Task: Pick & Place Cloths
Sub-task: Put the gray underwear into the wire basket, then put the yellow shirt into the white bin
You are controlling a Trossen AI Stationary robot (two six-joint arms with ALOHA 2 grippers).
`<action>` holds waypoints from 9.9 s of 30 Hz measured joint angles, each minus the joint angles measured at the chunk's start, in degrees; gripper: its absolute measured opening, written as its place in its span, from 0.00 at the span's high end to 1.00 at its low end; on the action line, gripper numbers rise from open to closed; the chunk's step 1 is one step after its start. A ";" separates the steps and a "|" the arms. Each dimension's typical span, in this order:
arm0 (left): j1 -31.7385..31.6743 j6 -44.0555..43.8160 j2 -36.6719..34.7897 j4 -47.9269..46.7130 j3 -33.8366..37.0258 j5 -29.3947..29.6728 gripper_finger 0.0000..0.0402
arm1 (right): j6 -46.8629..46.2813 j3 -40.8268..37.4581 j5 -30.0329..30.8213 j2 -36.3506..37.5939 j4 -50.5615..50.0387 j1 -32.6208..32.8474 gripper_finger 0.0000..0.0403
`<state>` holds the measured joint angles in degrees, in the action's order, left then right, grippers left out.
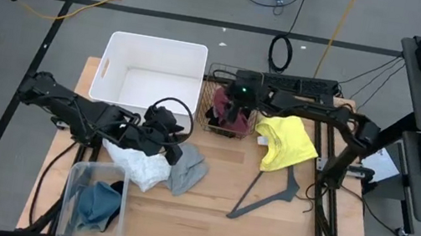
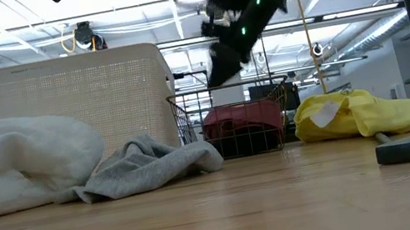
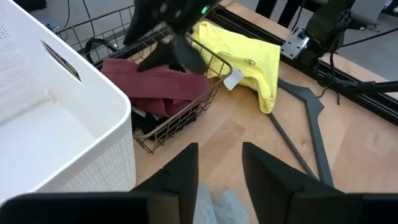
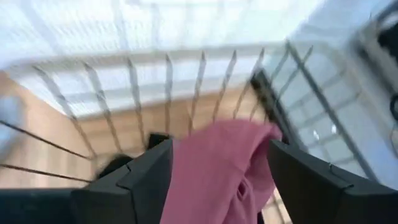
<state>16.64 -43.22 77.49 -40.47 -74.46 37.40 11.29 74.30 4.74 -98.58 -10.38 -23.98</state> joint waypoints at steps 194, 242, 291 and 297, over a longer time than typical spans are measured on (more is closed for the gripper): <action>-8.20 21.05 -7.82 18.98 -0.07 -26.54 0.45 | 0.01 -0.07 -6.26 25.08 0.84 28.61 0.97; -3.26 24.69 -34.49 35.08 36.73 -15.57 0.44 | 10.40 -0.04 1.36 21.34 -3.12 -1.24 0.97; -3.26 26.61 -34.45 37.29 37.03 -16.41 0.44 | -2.89 0.00 -7.38 -4.79 -5.24 -5.57 0.55; -3.26 27.21 -34.45 37.28 37.03 -17.89 0.44 | 0.80 0.00 0.51 -3.32 -5.69 -4.00 0.37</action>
<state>13.39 -16.01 43.05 -3.19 -37.43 19.51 12.09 74.30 5.26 -101.90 -16.07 -27.98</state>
